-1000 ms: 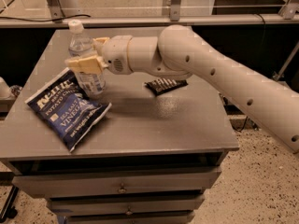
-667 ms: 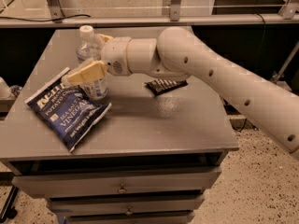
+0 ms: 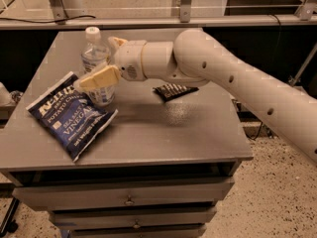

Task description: Move blue plastic bottle near blue chip bag

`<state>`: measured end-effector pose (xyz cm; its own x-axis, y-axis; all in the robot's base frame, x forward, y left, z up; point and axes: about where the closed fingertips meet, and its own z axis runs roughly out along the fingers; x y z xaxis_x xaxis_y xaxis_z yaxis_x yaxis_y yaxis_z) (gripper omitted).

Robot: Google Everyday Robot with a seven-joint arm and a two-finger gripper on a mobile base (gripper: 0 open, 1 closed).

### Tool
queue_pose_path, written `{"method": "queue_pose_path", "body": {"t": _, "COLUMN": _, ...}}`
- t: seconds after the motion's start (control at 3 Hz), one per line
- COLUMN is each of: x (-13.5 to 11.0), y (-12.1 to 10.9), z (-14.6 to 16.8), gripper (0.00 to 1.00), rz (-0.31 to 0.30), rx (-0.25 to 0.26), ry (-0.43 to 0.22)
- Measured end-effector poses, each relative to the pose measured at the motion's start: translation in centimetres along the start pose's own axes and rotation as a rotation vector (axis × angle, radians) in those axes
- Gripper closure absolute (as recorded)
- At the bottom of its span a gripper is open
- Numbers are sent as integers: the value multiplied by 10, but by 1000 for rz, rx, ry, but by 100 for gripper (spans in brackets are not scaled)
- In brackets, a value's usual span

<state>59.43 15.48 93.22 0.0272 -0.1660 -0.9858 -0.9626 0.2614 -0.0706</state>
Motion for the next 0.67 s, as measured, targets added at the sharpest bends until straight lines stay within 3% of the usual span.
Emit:
{"method": "queue_pose_path", "body": {"t": 0.33, "x": 8, "y": -35, "z": -52, "gripper": 0, "rz": 0, "rx": 83, "ry": 24}}
{"method": "queue_pose_path", "body": {"t": 0.67, "x": 4, "y": -73, "z": -139, "gripper": 0, "rz": -41, "rx": 196, "ry": 63}}
